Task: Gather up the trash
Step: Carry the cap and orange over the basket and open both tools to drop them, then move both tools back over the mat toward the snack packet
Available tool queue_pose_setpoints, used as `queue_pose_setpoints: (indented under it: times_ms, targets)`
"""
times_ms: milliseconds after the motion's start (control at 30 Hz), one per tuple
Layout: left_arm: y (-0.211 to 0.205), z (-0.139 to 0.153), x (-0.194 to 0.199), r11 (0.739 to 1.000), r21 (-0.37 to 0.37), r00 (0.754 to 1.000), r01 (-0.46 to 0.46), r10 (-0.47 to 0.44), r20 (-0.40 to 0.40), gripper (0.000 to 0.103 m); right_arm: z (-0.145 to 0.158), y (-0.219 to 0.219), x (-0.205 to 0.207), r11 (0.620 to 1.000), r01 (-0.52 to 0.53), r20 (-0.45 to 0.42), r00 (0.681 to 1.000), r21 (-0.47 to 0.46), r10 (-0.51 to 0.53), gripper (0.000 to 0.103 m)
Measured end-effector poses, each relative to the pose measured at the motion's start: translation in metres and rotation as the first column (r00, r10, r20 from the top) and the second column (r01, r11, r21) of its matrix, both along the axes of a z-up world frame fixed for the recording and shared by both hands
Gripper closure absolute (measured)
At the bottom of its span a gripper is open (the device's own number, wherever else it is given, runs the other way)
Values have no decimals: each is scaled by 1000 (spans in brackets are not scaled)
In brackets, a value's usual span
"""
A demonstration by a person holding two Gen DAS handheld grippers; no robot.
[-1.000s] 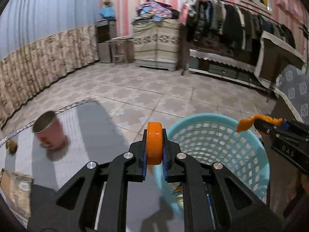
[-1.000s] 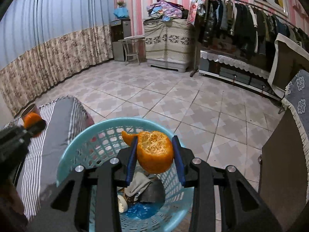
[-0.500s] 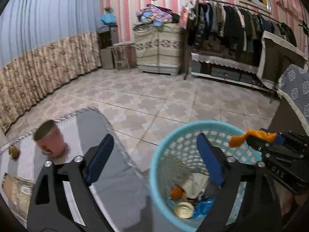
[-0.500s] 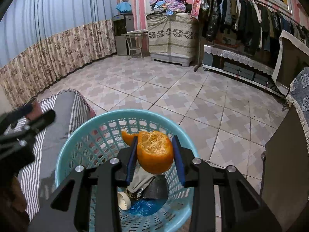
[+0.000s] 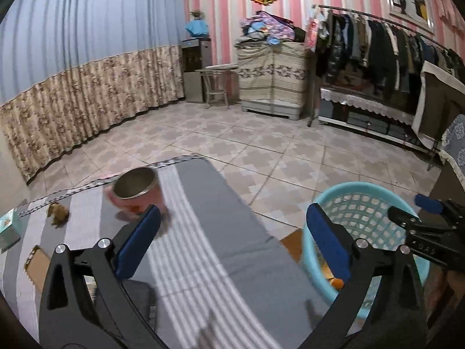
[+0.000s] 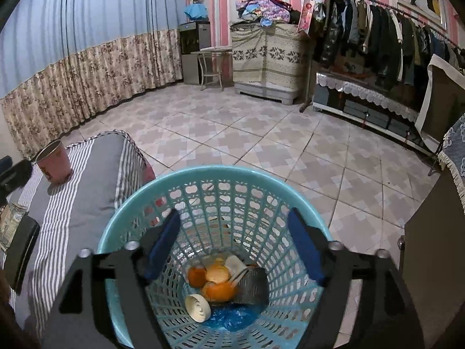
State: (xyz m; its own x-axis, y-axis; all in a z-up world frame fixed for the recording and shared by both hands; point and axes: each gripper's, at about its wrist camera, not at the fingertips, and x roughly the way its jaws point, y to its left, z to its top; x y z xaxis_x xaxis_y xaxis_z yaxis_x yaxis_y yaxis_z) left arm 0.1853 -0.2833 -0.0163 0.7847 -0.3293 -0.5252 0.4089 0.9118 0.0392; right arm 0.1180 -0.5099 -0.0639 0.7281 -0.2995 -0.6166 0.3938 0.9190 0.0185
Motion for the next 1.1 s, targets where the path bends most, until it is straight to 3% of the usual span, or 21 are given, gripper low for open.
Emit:
queue_pose_setpoints:
  times_ms: [267, 667, 800, 967, 1100]
  targets:
    - [72, 3, 7, 994, 25, 993, -109, 109, 34, 6, 10, 28, 2, 999, -26, 20, 999, -46, 27, 16]
    - [200, -31, 40, 958, 80, 959, -275, 279, -47, 6, 1, 99, 19, 991, -129, -9, 992, -19, 129, 16]
    - [224, -46, 48, 951, 89, 949, -296, 303, -89, 6, 0, 116, 26, 990, -140, -14, 990, 16, 140, 16]
    - [239, -67, 61, 954, 74, 940, -290, 298, -168, 6, -1, 142, 31, 986, -163, -26, 986, -17, 163, 16]
    - [236, -85, 66, 961, 96, 935, -258, 274, -224, 14, 0, 157, 35, 983, -182, -31, 983, -21, 181, 16]
